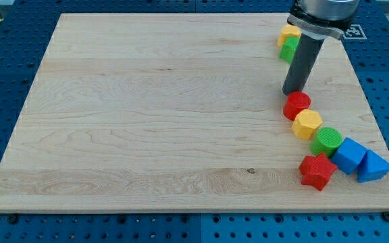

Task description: Move the red circle closer to the yellow heart

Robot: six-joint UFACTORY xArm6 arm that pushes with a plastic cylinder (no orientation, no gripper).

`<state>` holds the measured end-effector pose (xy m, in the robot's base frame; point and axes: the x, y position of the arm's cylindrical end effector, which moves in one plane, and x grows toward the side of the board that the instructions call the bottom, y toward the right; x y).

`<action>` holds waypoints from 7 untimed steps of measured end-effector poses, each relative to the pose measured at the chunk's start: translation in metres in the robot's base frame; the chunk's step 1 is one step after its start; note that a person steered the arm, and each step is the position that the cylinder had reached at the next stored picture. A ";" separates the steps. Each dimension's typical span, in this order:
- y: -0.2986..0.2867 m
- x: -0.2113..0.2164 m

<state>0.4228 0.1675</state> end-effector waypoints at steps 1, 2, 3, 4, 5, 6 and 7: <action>0.000 0.013; 0.001 0.025; 0.002 0.032; 0.002 0.036; 0.002 0.046; 0.002 0.051; -0.009 0.014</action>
